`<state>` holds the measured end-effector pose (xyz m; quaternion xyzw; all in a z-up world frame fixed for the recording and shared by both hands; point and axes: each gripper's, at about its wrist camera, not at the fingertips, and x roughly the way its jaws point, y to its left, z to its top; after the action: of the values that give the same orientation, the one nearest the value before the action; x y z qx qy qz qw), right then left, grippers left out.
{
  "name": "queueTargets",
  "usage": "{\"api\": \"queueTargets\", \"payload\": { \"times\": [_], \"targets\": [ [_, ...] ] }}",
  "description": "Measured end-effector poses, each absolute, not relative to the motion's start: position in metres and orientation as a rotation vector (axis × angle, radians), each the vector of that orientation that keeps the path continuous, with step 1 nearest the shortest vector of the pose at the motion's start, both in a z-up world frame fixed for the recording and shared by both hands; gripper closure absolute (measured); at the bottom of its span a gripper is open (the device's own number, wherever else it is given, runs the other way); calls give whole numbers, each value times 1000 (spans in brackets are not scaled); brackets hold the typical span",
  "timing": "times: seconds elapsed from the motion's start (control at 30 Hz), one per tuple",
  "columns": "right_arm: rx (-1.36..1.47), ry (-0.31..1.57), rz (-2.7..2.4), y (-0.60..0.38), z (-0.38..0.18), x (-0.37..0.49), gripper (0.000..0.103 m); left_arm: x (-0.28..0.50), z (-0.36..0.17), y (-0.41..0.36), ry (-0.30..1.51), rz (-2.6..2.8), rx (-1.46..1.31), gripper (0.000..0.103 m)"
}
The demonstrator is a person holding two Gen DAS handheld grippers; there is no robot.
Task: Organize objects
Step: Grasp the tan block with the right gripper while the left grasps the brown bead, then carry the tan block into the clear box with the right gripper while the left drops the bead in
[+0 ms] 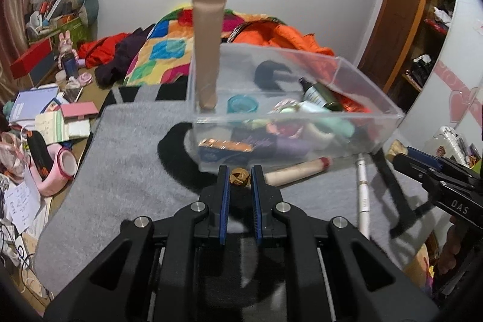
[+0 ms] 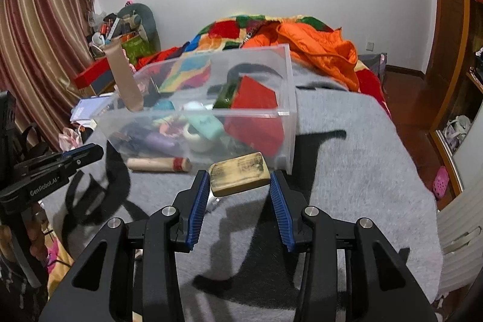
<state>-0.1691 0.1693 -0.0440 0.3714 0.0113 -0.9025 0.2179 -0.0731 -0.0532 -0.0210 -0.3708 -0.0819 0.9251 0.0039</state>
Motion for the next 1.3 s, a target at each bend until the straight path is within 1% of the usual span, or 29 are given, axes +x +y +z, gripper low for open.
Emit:
{"api": "queueTargets", "payload": {
  "times": [0.27, 0.53, 0.77, 1.03, 1.3],
  "targets": [
    [959, 35, -2507, 166, -25, -168, 65, -73, 6, -44, -230, 2915, -1056, 90],
    [892, 34, -2533, 162, -7, -180, 65, -83, 20, -45, -215, 2936, -1005, 90],
    [874, 47, -2534, 149, -2, -197, 65, -106, 13, -46, -207, 2934, -1055, 90],
    [935, 44, -2528, 143, -17, -217, 65, -132, 1, -59, -264, 2906, -1118, 90],
    [956, 48, -2546, 141, -28, -225, 65, -140, -5, -52, -263, 2915, -1109, 90]
  ]
}}
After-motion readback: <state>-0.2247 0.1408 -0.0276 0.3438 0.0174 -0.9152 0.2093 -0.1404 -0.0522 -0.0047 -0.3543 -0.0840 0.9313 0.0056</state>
